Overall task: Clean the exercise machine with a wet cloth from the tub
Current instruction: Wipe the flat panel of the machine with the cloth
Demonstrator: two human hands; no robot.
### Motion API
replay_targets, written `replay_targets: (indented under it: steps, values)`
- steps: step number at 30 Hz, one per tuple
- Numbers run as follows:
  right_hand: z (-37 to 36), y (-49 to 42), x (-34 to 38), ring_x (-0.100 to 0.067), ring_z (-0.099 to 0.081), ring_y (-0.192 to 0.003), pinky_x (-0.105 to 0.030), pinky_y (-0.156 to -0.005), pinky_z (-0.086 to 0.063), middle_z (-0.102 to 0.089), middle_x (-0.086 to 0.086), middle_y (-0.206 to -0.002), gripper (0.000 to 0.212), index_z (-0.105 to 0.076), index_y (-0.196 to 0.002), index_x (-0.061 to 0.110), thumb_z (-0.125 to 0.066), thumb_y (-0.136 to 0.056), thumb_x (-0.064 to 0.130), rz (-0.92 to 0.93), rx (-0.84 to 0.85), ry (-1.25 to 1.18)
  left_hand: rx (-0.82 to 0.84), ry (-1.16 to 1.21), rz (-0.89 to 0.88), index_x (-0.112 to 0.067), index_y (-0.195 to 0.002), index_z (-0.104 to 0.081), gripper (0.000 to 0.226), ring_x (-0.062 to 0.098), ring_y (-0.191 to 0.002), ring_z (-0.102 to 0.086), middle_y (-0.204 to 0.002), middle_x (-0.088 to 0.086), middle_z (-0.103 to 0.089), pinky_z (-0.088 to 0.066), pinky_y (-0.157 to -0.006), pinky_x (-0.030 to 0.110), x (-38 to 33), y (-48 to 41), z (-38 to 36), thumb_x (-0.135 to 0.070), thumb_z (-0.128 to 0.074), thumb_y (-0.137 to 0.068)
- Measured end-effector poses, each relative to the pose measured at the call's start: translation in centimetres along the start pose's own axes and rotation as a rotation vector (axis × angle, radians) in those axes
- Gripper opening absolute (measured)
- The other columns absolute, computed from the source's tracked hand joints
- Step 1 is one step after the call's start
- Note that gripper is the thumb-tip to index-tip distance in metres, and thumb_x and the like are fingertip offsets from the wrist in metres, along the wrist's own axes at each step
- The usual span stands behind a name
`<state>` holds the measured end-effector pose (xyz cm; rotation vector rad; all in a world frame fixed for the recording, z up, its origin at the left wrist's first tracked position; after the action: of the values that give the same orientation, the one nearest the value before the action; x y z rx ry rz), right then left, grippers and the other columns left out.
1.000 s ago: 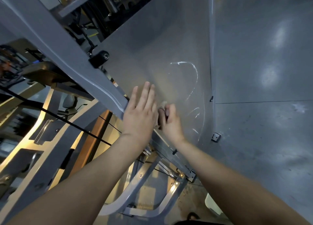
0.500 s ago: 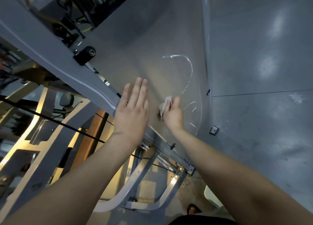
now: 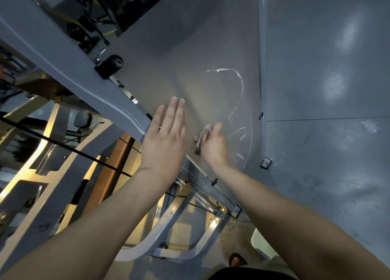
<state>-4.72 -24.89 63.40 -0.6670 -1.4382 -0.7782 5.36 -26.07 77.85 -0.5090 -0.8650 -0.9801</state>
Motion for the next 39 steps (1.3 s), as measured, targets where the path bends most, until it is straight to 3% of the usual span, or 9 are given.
replay_targets:
  steps: [5, 10, 14, 18, 22, 25, 31, 34, 39]
  values:
    - [-0.5, -1.2, 5.1, -0.024, -0.053, -0.077, -0.033, -0.065, -0.036, -0.055, -0.002, -0.092, 0.019, -0.035, -0.095, 0.032, -0.045, -0.106, 0.019, 0.474, -0.055, 0.141, -0.025, 0.063, 0.004, 0.001, -0.159, 0.008, 0.067, 0.042, -0.154, 0.018, -0.166, 0.026, 0.019, 0.001, -0.127, 0.053, 0.0, 0.0, 0.2, -0.026, -0.023, -0.106]
    - [0.1, -0.7, -2.3, -0.026, -0.058, -0.075, -0.044, -0.069, -0.052, -0.054, -0.003, -0.097, 0.009, -0.044, -0.099, 0.025, -0.044, -0.107, 0.024, 0.167, -0.099, 0.198, 0.002, 0.052, 0.009, 0.001, -0.161, -0.01, 0.067, 0.042, -0.153, 0.022, -0.164, 0.027, 0.024, 0.003, -0.127, 0.053, 0.2, 0.0, 0.1, -0.027, -0.035, -0.105]
    - [0.3, -1.1, -2.3, -0.025, -0.054, -0.082, -0.025, -0.081, -0.041, -0.034, -0.009, -0.119, 0.018, -0.052, -0.116, 0.006, -0.052, -0.106, 0.021, 0.064, -0.117, 0.097, 0.011, 0.069, 0.006, 0.001, -0.16, -0.019, 0.066, 0.041, -0.154, 0.018, -0.166, 0.026, 0.018, -0.002, -0.127, 0.054, 0.2, -0.1, 0.1, -0.027, -0.039, -0.104]
    - [0.8, 0.3, -2.4, -0.023, -0.054, -0.102, -0.02, -0.09, -0.039, -0.037, -0.012, -0.131, 0.04, -0.047, -0.136, 0.004, -0.061, -0.1, 0.017, 0.113, 0.003, 0.144, 0.004, 0.106, -0.005, 0.001, -0.159, -0.02, 0.064, 0.04, -0.155, 0.017, -0.167, 0.025, 0.017, -0.003, -0.127, 0.054, 0.3, -0.2, 0.4, -0.026, -0.035, -0.104]
    - [0.9, 0.9, 0.4, -0.023, -0.059, -0.102, -0.021, -0.087, -0.045, -0.052, -0.015, -0.12, 0.028, -0.058, -0.125, -0.001, -0.06, -0.097, 0.004, 0.369, 0.016, 0.147, 0.012, 0.163, 0.006, -0.001, -0.159, -0.02, 0.061, 0.039, -0.156, 0.014, -0.168, 0.023, 0.013, -0.002, -0.127, 0.053, 0.3, -0.2, 1.4, -0.026, -0.03, -0.104]
    - [1.9, -2.1, 3.7, -0.019, -0.055, -0.101, -0.024, -0.085, -0.044, -0.056, -0.016, -0.117, 0.026, -0.061, -0.122, 0.001, -0.057, -0.098, 0.011, 0.466, -0.054, 0.117, -0.03, 0.219, 0.03, 0.0, -0.157, -0.026, 0.058, 0.039, -0.157, 0.002, -0.169, 0.023, -0.006, -0.007, -0.127, 0.053, 0.3, -0.3, 1.8, -0.023, -0.033, -0.105]
    - [3.4, -3.7, 4.7, -0.024, -0.06, -0.091, -0.028, -0.078, -0.044, -0.051, -0.017, -0.109, 0.022, -0.058, -0.121, 0.001, -0.057, -0.1, 0.007, 0.234, -0.119, 0.106, -0.159, 0.295, 0.096, -0.007, -0.122, -0.067, 0.038, 0.039, -0.146, -0.033, -0.141, 0.019, -0.051, -0.02, -0.123, 0.054, 0.8, -2.3, 4.1, -0.02, -0.042, -0.098]
    - [3.8, -2.5, 6.2, 0.01, -0.046, -0.072, -0.005, -0.073, -0.038, -0.048, -0.008, -0.095, 0.013, -0.055, -0.108, -0.006, -0.052, -0.096, -0.009, 0.475, 0.145, 0.121, -0.199, 0.281, 0.179, -0.008, -0.127, -0.063, 0.041, 0.041, -0.152, -0.023, -0.15, 0.019, -0.045, -0.012, -0.126, 0.056, 1.5, -4.3, 6.2, -0.022, -0.038, -0.097]
    - [4.6, -4.2, 5.9, -0.015, -0.053, -0.087, -0.026, -0.077, -0.045, -0.055, -0.015, -0.105, 0.023, -0.061, -0.114, 0.002, -0.06, -0.097, 0.018, 0.504, 0.086, 0.102, -0.301, 0.225, 0.374, -0.007, -0.155, -0.034, 0.064, 0.045, -0.155, -0.006, -0.168, 0.022, -0.014, -0.002, -0.126, 0.058, 5.3, -8.1, 9.3, -0.022, -0.047, -0.094]
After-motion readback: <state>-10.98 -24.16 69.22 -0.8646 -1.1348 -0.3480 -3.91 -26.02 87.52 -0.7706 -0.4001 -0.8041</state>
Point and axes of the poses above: each hand's wrist, its own y-axis away from the middle knuckle, its own z-axis out of the back of the hand, x = y × z, the point moved 2 cm from there along -y, towards the middle knuckle
